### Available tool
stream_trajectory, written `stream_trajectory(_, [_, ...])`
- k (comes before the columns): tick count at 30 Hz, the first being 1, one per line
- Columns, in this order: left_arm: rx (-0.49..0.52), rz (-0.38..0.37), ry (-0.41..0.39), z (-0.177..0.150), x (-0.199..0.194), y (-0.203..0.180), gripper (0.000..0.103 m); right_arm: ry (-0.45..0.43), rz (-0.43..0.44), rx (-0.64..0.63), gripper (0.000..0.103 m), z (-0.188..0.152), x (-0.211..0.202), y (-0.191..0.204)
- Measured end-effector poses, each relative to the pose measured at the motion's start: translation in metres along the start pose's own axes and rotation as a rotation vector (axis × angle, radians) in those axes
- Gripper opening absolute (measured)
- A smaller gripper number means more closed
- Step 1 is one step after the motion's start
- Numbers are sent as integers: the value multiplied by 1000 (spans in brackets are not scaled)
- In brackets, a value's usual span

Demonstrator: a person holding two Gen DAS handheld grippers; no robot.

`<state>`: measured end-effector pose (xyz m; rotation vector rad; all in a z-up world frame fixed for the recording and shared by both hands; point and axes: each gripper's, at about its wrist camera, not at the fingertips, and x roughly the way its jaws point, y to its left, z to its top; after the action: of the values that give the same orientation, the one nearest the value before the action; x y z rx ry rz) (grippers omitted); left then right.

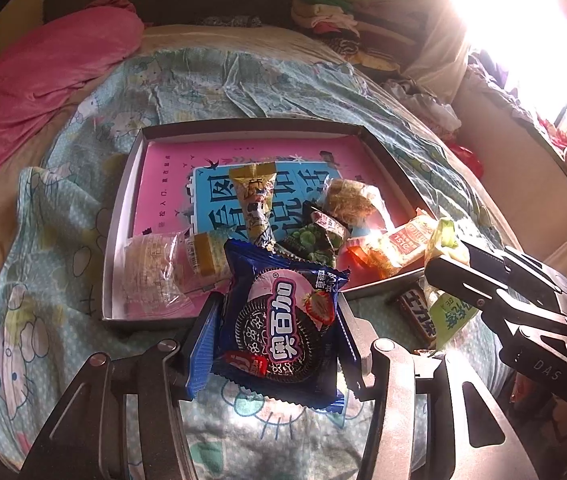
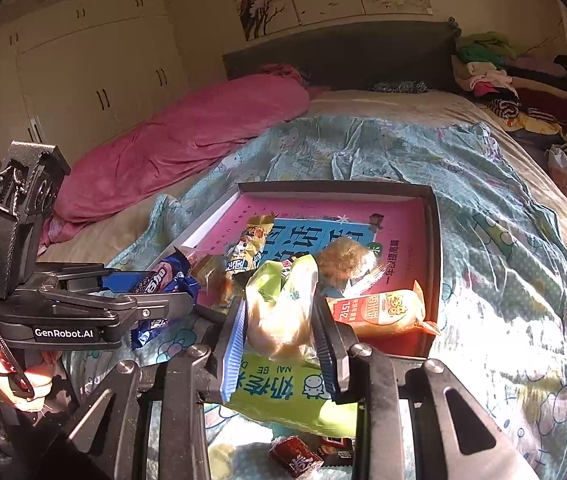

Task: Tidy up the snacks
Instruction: 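Carry the blue packet into the box with left tool while right tool carries the green bag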

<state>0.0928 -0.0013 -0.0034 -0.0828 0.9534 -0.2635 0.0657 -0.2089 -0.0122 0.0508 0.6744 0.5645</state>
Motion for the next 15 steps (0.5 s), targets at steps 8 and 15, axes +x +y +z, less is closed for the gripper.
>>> stream_trajectory(8, [-15,17,-8,14,12,4,54,-27,-16,19,33,10,3,-8])
stream_trajectory(15, [-33,41,6,19,28,11,54,-5,-40,13,33,18,22,-11])
